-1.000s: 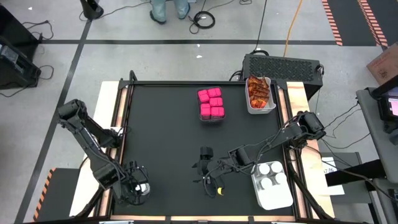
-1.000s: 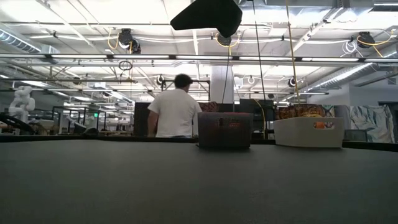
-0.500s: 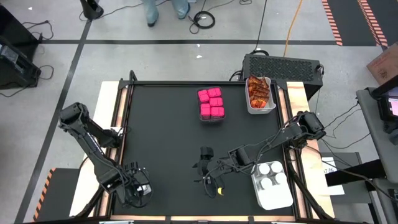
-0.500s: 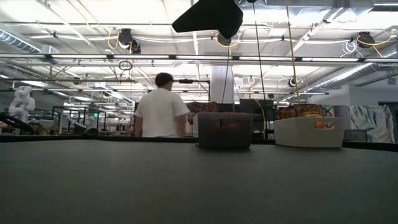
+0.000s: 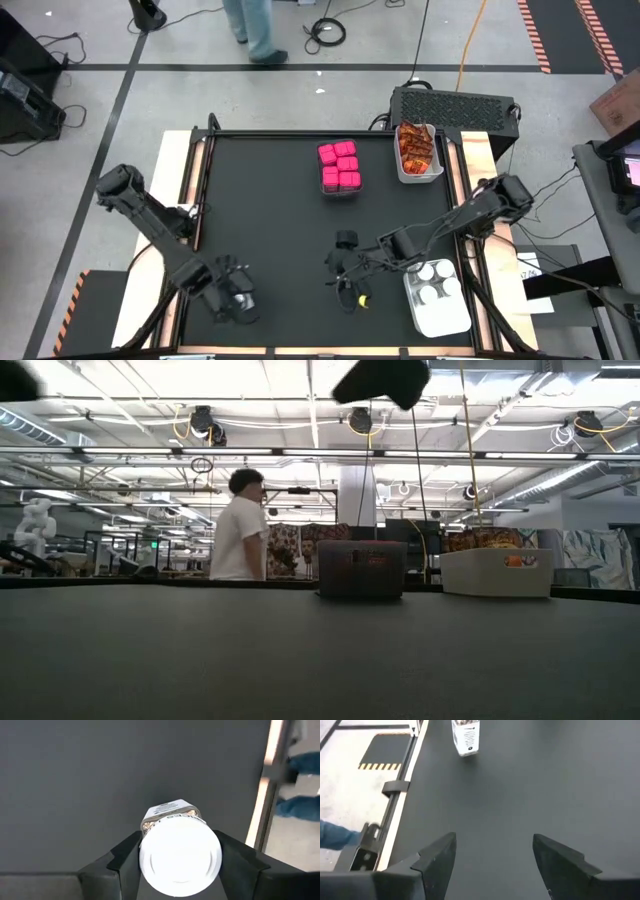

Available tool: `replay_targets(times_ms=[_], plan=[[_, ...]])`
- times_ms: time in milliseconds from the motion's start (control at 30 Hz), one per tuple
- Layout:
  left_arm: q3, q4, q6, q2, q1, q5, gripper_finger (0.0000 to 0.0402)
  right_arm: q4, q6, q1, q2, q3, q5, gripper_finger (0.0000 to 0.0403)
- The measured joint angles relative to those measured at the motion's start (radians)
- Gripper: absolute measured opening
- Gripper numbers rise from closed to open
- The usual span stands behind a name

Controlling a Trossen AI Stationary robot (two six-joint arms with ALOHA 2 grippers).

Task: Sort spices by type
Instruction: Put the white seasoning bottle into the bottom white bin

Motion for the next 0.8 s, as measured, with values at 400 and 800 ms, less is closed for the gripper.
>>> replay_targets(times_ms=[400, 800], plan=[[0.099, 0.173, 0.432, 0.036, 0.402, -0.018, 0.0207, -0.155, 0.182, 0.114, -0.166, -0.102, 0.183, 0.0211], [0.385, 0.168, 0.616, 0.342, 0.517, -0.026, 0.0207, -0.019, 0.472, 0.166, -0.303, -0.371, 0.24, 0.0219]])
